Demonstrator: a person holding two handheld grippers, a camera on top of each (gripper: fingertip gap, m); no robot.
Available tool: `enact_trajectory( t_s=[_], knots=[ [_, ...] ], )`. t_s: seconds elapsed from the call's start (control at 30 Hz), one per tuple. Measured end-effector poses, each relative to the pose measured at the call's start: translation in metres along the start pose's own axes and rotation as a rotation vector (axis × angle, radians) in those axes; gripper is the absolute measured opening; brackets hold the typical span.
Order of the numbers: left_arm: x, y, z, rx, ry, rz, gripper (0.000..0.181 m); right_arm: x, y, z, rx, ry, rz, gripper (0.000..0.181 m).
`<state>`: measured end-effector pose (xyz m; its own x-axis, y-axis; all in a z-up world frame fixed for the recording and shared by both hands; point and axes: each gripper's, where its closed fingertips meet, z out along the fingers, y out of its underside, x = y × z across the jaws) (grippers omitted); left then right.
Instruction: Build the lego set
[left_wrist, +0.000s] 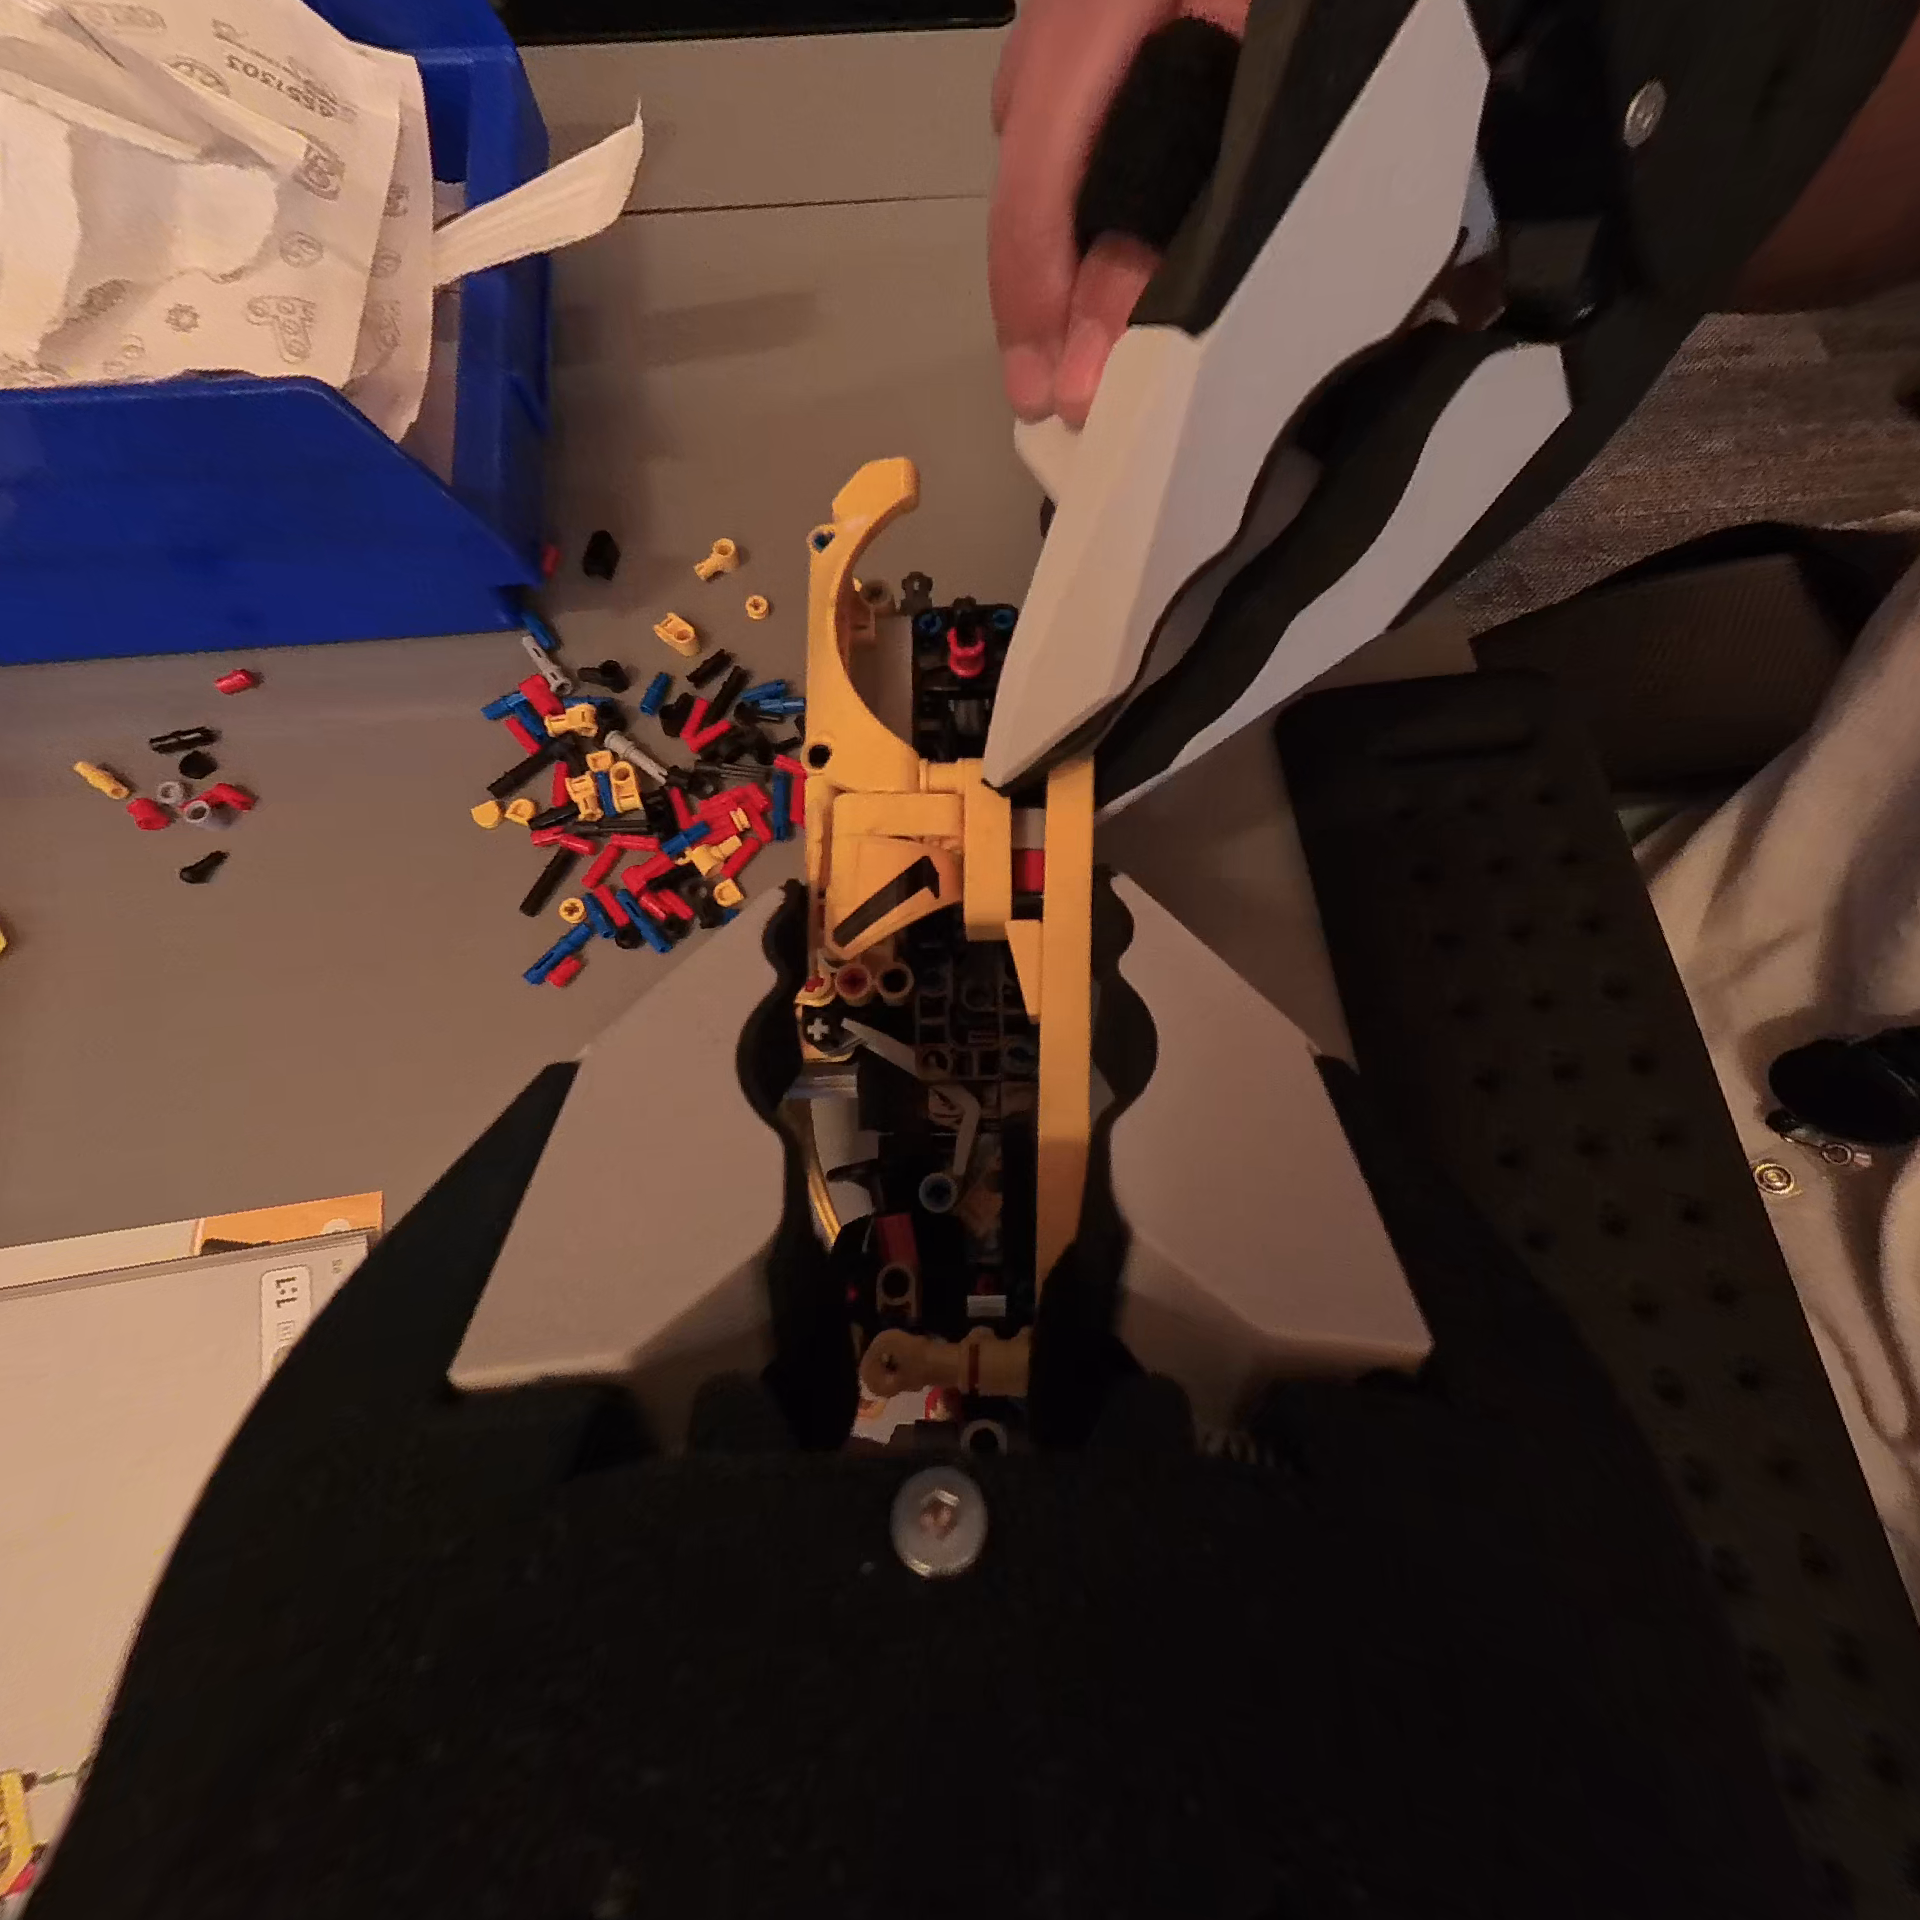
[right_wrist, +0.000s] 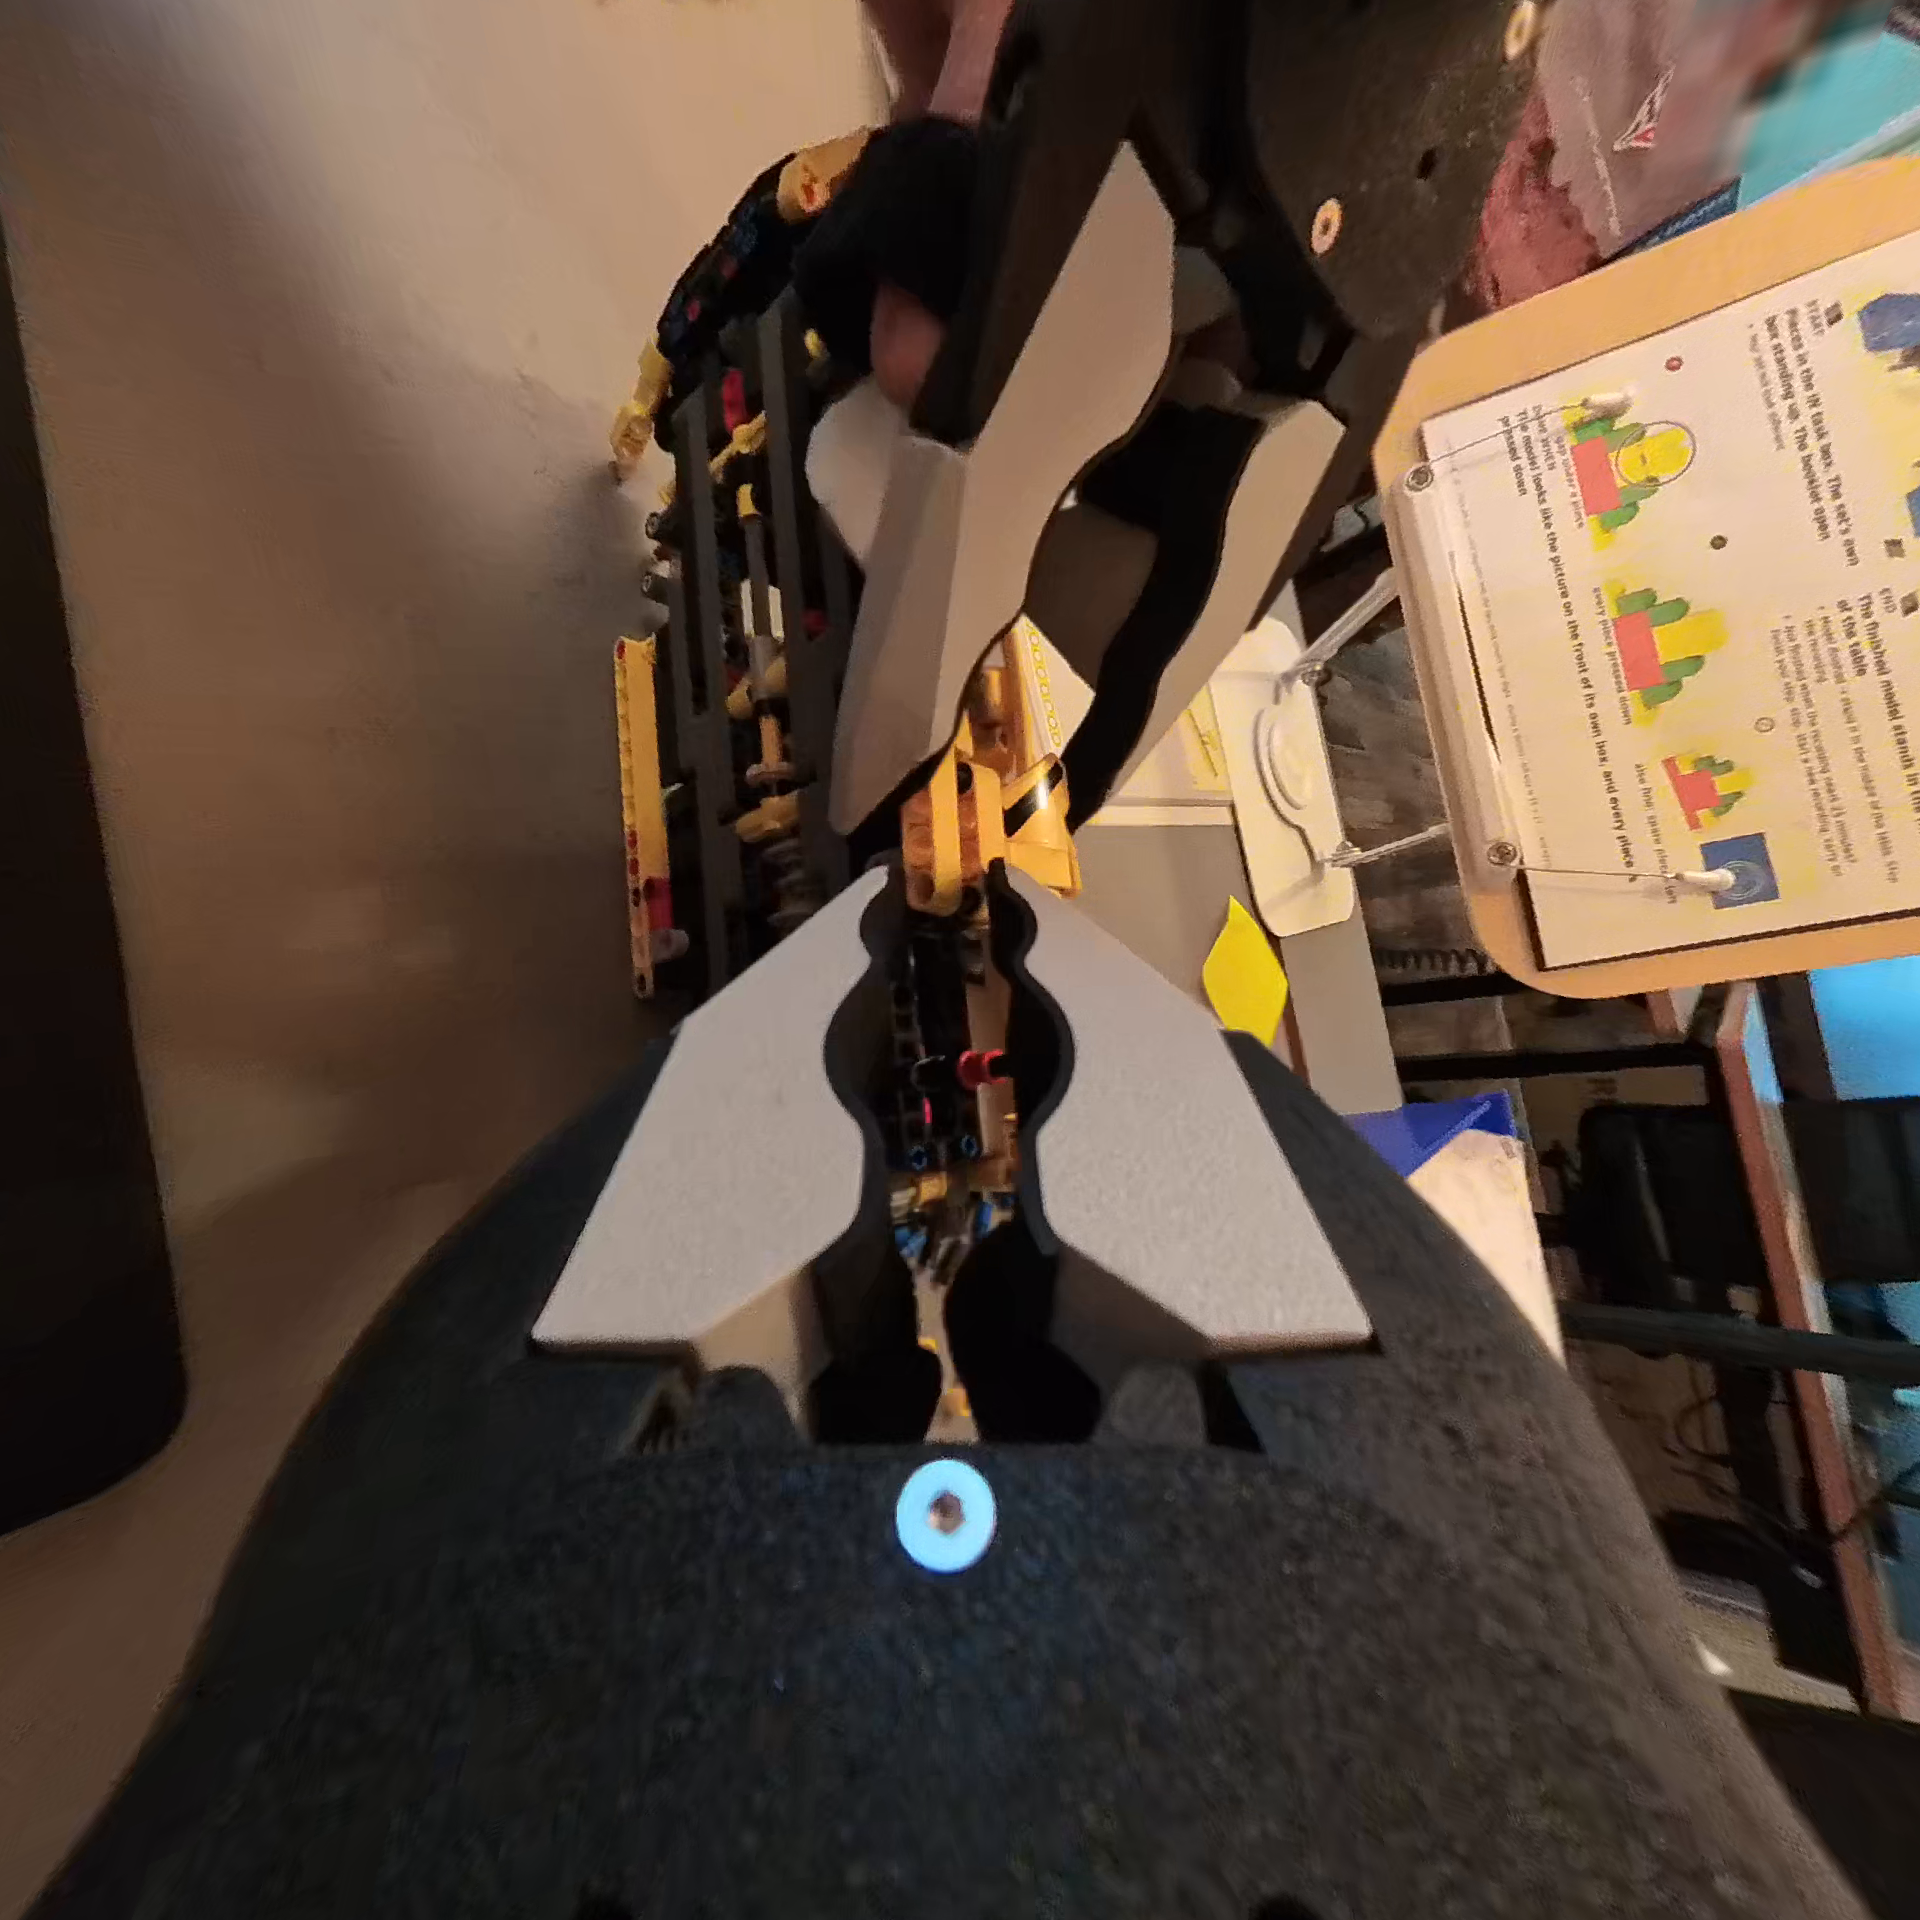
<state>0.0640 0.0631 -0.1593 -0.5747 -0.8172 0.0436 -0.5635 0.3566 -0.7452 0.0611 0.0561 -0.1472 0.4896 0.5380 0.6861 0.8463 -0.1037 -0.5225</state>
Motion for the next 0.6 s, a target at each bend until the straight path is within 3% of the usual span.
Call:
enact_trajectory(
  t_s=[0.17,0.3,0.43,0.6],
  knots=[
    [-0.0002,0.0000,0.0005,-0.002,-0.004,0.001,0.055,-0.0044,-0.0029,-0.0070,0.031,-0.116,0.139,0.019],
    [0.0014,0.0000,0.0010,-0.005,-0.011,0.015,0.055,-0.0003,-0.0032,-0.0062,0.019,-0.185,0.176,0.033],
    [0.0008,-0.0004,0.0014,-0.006,-0.011,0.007,0.055,-0.0037,0.0004,-0.0003,-0.030,-0.292,0.179,0.032],
    [-0.0001,-0.0009,0.0014,-0.004,-0.006,-0.006,0.054,-0.0001,0.0017,0.0018,-0.074,-0.314,0.142,0.024]
  ],
)
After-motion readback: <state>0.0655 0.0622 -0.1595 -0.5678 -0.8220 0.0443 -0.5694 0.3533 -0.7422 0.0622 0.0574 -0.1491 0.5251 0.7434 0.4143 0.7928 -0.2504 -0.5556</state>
